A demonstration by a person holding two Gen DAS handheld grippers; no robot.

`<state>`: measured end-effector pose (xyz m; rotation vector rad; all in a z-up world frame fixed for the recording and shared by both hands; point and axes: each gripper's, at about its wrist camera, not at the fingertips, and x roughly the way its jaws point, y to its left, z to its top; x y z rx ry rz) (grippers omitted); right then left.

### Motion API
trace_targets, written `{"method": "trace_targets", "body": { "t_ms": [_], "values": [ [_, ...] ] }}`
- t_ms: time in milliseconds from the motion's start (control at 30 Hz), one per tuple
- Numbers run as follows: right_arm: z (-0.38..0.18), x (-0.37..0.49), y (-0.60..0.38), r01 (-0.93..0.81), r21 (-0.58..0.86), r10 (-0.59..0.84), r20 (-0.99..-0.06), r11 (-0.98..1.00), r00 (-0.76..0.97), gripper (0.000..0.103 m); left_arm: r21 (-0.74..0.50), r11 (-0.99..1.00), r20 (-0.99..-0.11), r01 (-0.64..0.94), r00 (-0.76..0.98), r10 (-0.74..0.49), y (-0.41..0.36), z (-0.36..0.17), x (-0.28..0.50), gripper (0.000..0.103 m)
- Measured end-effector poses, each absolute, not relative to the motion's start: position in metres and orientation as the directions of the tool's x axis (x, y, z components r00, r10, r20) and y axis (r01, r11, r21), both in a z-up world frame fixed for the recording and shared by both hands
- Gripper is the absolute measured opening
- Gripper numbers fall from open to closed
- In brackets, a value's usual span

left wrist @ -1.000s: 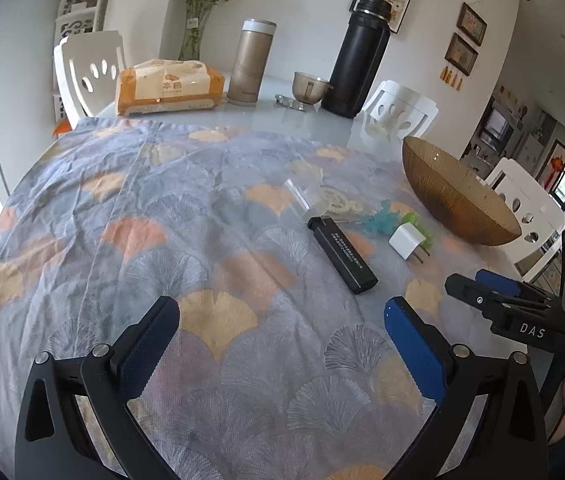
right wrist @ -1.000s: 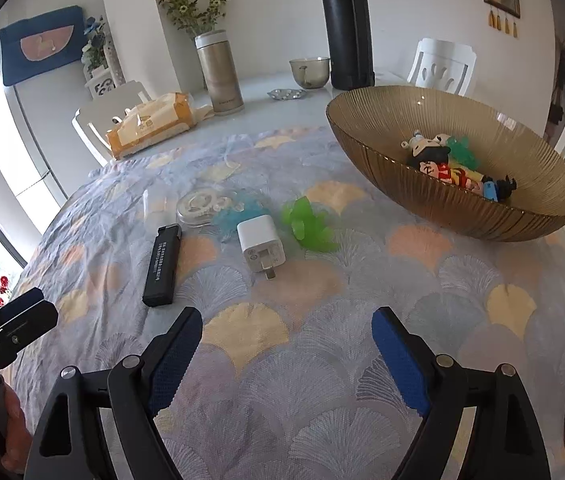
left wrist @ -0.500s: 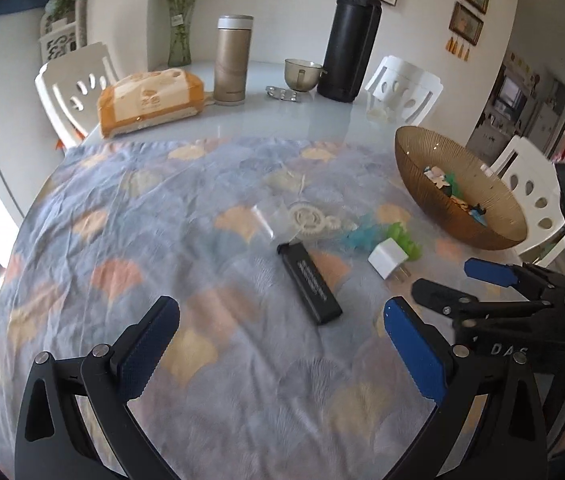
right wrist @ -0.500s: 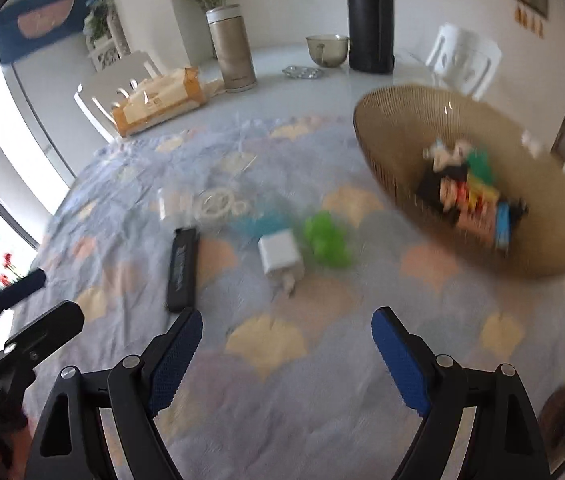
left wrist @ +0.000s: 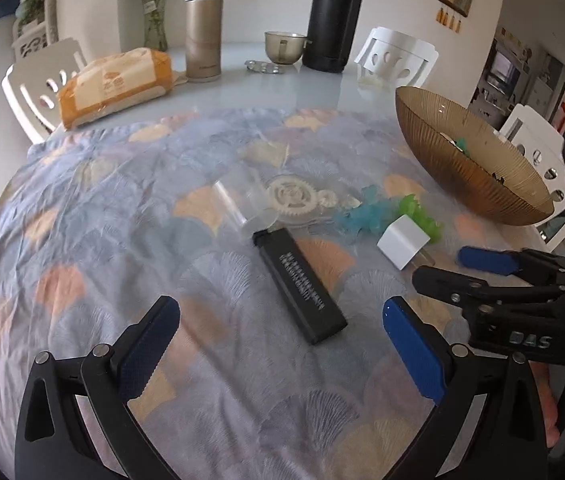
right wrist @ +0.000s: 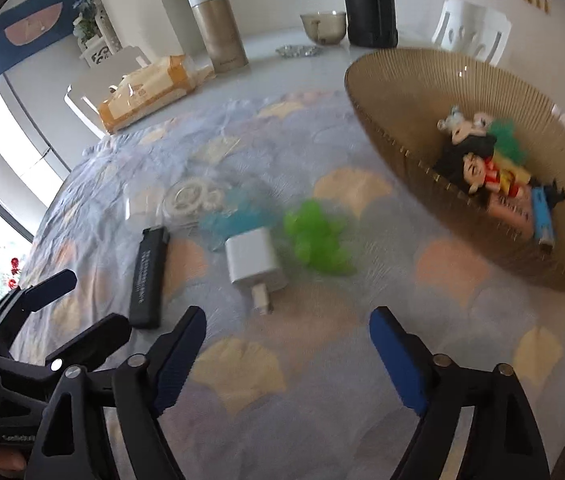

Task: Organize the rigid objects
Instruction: 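Grasp the black power bank with the left tool while the right tool grasps the white charger, then carry the power bank and white charger in both tools over the bowl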

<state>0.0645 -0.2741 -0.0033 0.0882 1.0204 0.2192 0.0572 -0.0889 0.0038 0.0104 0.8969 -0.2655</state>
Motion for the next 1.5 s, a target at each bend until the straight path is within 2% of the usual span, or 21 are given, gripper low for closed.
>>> {"method": "trace_targets", "body": {
  "t_ms": [33, 67, 133, 200, 433, 467, 533, 567, 600, 800, 1133, 1267, 1367, 1433, 1467, 1500],
  "values": [
    [-0.005, 0.067, -0.274, -0.143, 0.178, 0.226, -0.840, 0.974, 0.494, 0.059, -0.093, 0.969, -0.776, 0.230, 0.593, -0.215, -0.092, 0.003, 0.061, 0.101],
    [-0.005, 0.068, -0.275, -0.142, 0.175, 0.223, -0.833, 0.974, 0.506, 0.057, -0.087, 0.970, -0.779, 0.228, 0.591, -0.209, -0.094, 0.002, 0.064, 0.099],
    [-0.005, 0.072, -0.274, -0.149, 0.208, 0.255, -0.828, 0.967, 0.500, 0.052, -0.080, 0.970, -0.787, 0.229, 0.583, -0.202, -0.098, -0.003, 0.071, 0.090],
    [-0.007, 0.076, -0.272, -0.139, 0.210, 0.251, -0.828, 0.968, 0.502, 0.049, -0.100, 0.970, -0.807, 0.223, 0.552, -0.210, -0.098, -0.012, 0.079, 0.074],
    [-0.007, 0.093, -0.250, -0.165, 0.196, 0.254, -0.815, 0.967, 0.521, 0.048, -0.013, 0.967, -0.800, 0.254, 0.577, -0.162, -0.109, -0.015, 0.074, 0.072],
    [-0.007, 0.094, -0.246, -0.166, 0.186, 0.246, -0.814, 0.968, 0.527, 0.048, -0.007, 0.966, -0.799, 0.257, 0.580, -0.160, -0.110, -0.015, 0.074, 0.069],
    [-0.008, 0.094, -0.239, -0.163, 0.154, 0.219, -0.807, 0.975, 0.548, 0.046, -0.006, 0.962, -0.792, 0.272, 0.587, -0.170, -0.112, -0.014, 0.072, 0.056],
    [-0.008, 0.093, -0.236, -0.161, 0.129, 0.198, -0.804, 0.979, 0.561, 0.035, -0.005, 0.960, -0.786, 0.280, 0.592, -0.177, -0.113, -0.013, 0.071, 0.043],
    [-0.009, 0.093, -0.235, -0.159, 0.101, 0.175, -0.803, 0.982, 0.570, 0.028, -0.003, 0.958, -0.782, 0.285, 0.597, -0.180, -0.114, -0.012, 0.069, 0.036],
    [-0.007, 0.083, -0.251, -0.146, 0.171, 0.224, -0.802, 0.974, 0.554, 0.028, -0.053, 0.956, -0.787, 0.290, 0.577, -0.218, -0.107, -0.009, 0.063, 0.022],
    [-0.001, 0.017, -0.262, -0.206, 0.164, 0.252, -0.805, 0.965, 0.538, 0.028, -0.152, 0.918, -0.780, 0.366, 0.526, -0.339, -0.084, -0.002, 0.004, 0.022],
    [-0.006, 0.000, -0.252, -0.279, 0.090, 0.234, -0.806, 0.956, 0.543, 0.028, -0.134, 0.905, -0.786, 0.405, 0.513, -0.345, -0.081, -0.005, -0.011, 0.022],
    [-0.007, -0.002, -0.248, -0.310, 0.093, 0.256, -0.801, 0.946, 0.541, 0.028, -0.128, 0.904, -0.792, 0.408, 0.506, -0.340, -0.080, -0.007, -0.012, 0.023],
    [-0.009, -0.002, -0.250, -0.322, 0.108, 0.276, -0.797, 0.940, 0.537, 0.031, -0.122, 0.901, -0.799, 0.415, 0.498, -0.337, -0.083, -0.007, -0.011, 0.035],
    [-0.009, -0.003, -0.253, -0.331, 0.132, 0.299, -0.794, 0.934, 0.529, 0.042, -0.120, 0.902, -0.801, 0.415, 0.496, -0.335, -0.085, -0.007, -0.010, 0.045],
    [-0.008, -0.003, -0.255, -0.336, 0.152, 0.318, -0.792, 0.929, 0.521, 0.051, -0.113, 0.905, -0.803, 0.411, 0.499, -0.326, -0.086, -0.007, -0.009, 0.059]
  ]
}}
